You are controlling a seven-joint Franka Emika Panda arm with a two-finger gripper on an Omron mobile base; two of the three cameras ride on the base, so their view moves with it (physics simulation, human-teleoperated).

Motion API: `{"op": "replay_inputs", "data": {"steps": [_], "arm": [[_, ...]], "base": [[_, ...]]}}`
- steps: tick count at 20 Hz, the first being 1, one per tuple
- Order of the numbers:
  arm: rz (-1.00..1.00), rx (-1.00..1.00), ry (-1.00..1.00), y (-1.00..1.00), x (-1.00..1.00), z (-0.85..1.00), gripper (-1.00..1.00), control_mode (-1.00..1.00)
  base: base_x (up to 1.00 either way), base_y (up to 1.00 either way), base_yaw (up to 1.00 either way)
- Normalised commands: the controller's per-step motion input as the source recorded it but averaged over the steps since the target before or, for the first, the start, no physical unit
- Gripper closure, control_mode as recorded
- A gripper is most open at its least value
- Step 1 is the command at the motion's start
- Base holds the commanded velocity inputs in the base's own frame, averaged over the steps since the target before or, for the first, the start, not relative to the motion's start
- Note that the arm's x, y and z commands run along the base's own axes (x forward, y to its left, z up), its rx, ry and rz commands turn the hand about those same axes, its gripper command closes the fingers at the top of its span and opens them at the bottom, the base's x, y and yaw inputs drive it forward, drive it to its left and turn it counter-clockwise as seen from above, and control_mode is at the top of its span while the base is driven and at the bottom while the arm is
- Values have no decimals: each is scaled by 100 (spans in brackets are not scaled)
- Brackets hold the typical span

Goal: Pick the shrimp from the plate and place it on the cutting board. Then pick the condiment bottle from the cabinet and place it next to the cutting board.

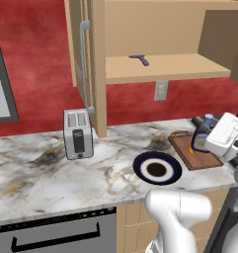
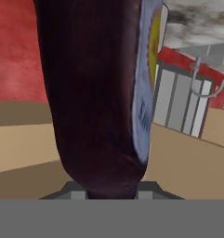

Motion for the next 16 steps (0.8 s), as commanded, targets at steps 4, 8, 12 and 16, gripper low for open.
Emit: {"op": "replay_inputs", "data": {"steps": [4, 8, 12, 16], "arm": [[0, -1, 0, -4, -7, -30, 100, -100], [0, 0, 0, -7, -3, -20, 100, -100], [0, -1, 0, -9, -1, -25, 100, -100], [0, -1, 0, -11, 0, -25, 100, -100]], "base": [[0, 0, 0], [0, 0, 0], [0, 0, 0], [0, 0, 0]]}}
